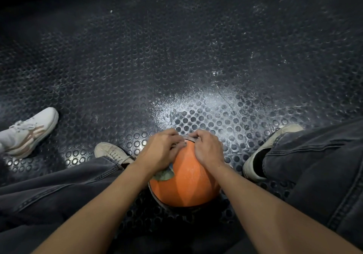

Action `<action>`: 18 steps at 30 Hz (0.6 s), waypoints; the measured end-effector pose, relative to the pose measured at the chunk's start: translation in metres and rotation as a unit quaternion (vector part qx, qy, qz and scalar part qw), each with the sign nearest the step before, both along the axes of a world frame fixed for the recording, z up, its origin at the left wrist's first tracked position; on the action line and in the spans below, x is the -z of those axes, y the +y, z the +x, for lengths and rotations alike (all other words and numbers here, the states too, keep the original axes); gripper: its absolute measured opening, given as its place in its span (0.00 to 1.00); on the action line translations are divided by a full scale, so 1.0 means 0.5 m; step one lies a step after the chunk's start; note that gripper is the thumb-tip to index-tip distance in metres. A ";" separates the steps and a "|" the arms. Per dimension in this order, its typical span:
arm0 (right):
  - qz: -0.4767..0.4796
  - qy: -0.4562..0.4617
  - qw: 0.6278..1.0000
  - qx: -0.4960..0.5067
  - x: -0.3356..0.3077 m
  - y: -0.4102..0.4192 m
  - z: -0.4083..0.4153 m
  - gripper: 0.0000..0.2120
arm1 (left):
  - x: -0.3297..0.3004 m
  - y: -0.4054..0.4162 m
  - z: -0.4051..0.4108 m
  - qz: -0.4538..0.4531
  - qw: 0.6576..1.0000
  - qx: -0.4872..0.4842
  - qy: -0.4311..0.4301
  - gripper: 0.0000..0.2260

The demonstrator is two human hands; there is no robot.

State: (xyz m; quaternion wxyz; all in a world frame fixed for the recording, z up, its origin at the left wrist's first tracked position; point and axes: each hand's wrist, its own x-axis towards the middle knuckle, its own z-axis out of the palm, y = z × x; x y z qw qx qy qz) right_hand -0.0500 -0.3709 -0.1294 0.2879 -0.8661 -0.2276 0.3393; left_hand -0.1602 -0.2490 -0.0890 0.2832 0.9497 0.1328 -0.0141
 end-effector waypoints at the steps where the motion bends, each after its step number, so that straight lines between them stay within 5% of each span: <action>1: -0.004 -0.006 1.000 0.008 0.000 -0.003 0.003 0.15 | -0.001 -0.004 -0.002 -0.015 1.000 0.019 0.009 0.12; 4: -0.008 -0.001 1.000 0.016 0.006 -0.005 0.009 0.16 | -0.014 0.001 -0.033 -0.072 0.993 0.080 0.039 0.12; 8: 0.003 0.011 1.000 -0.009 0.012 0.016 -0.002 0.14 | 0.001 0.026 -0.011 -0.004 0.998 -0.050 0.035 0.09; 12: 0.011 0.007 1.000 0.000 0.012 -0.003 -0.001 0.14 | -0.005 -0.012 0.019 -0.042 0.996 0.058 0.051 0.08; 16: 0.006 0.008 0.999 -0.031 0.009 0.005 -0.001 0.14 | 0.006 0.044 -0.009 -0.040 0.994 -0.052 0.090 0.09; 18: 0.006 0.004 1.000 -0.031 0.006 0.007 -0.002 0.15 | 0.003 0.031 0.005 -0.037 0.995 -0.030 0.088 0.08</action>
